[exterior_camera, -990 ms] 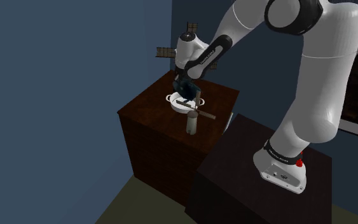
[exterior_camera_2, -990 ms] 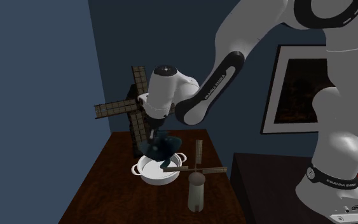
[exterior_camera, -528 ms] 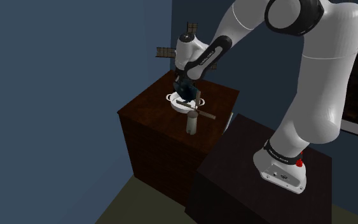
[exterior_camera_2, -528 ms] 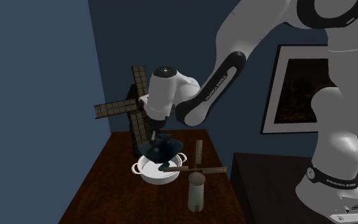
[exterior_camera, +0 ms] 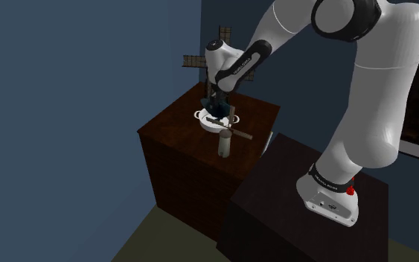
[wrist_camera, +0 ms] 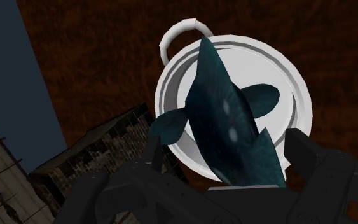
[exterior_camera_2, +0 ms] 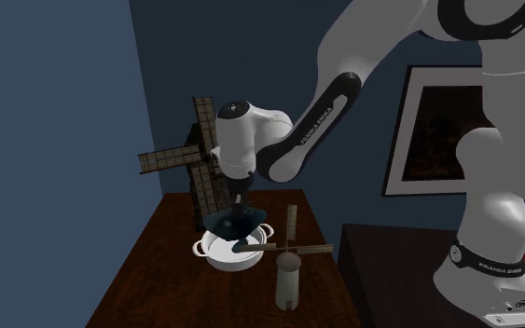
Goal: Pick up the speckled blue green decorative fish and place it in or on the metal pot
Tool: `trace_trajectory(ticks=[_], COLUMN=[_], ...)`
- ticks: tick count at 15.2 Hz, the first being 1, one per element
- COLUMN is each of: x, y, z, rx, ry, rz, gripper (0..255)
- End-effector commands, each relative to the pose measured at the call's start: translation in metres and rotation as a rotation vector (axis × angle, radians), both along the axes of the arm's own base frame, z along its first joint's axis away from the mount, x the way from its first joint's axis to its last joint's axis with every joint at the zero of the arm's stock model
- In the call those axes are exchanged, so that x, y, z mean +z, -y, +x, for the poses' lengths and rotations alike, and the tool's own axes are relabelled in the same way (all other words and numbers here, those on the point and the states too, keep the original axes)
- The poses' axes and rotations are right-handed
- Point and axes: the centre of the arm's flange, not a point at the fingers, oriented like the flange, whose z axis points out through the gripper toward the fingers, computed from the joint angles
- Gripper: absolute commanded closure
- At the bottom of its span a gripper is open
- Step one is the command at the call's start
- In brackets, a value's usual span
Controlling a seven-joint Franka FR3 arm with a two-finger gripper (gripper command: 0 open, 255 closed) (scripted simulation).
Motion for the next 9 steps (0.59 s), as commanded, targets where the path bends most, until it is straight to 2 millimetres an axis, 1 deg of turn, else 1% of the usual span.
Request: trace_trajectory(ticks=[1,2,9], x=[0.0216,0.0313,0.0313], y=[-0.0069,-0.0108,-0.0108], z=[-0.0033,-0.0037,-0.0037], rx=[-0.002,-0.002,-0.002], ry=[-0.005,-0.005,-0.005], rz=[0.0,0.0,0.0], gripper=[0,0,0])
